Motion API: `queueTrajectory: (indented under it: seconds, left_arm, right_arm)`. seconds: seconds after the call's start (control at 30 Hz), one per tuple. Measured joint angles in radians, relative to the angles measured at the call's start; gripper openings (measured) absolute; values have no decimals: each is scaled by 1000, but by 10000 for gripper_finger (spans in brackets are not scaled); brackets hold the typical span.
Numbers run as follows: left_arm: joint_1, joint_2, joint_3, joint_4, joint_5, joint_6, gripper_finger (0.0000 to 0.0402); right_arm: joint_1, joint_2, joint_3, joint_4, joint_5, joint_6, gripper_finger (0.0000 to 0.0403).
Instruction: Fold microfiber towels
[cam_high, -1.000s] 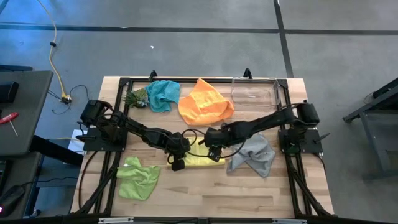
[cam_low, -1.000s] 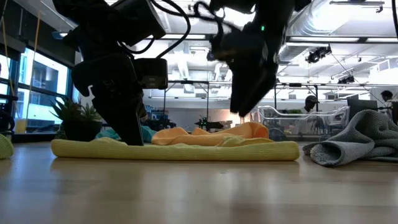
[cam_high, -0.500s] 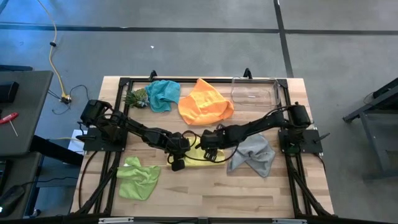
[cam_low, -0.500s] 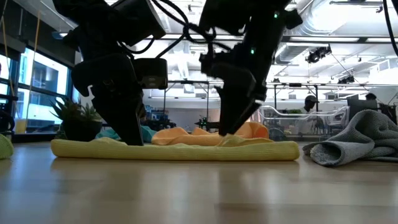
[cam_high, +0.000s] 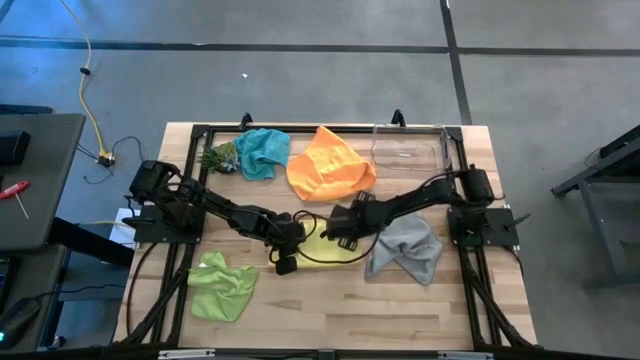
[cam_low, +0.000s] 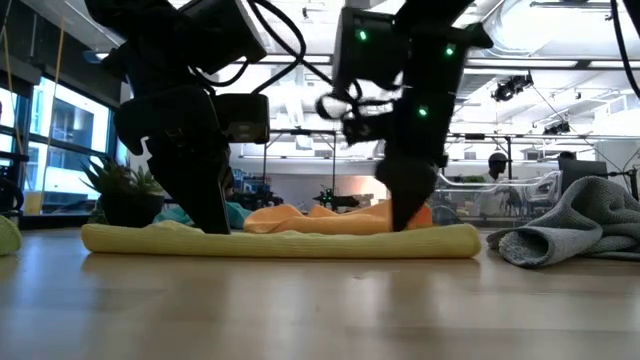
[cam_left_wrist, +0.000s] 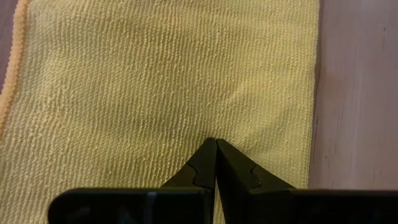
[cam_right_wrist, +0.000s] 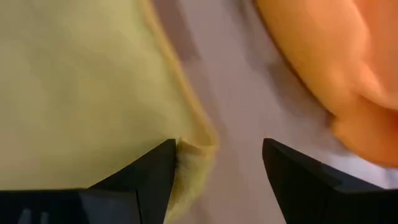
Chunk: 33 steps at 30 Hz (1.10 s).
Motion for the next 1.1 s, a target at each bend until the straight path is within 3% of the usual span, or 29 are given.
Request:
queueTrajectory:
  seconds: [0.3,0.47,0.6,0.8,0.97,1.1]
  left_arm:
    - [0,0,0,-1,0,-4,0]
    - [0,0,0,-1,0,-4,0]
    - [0,0,0,-1,0,-4,0]
    - [0,0,0,0,0,-4,0]
    - [0,0,0,0,-1,-4,0]
    - [0,0,0,0,-2,-4,0]
  right_arm:
    - [-31,-82,0,-286,154,60,234]
    - [0,-200,-14,-305,177,155,234]
    - [53,-320,-99,-272,185,248,234]
    - [140,-542,-350,-81,62,461,234]
    - [192,-698,-559,232,20,632,234]
    - [201,-757,-682,518,14,677,234]
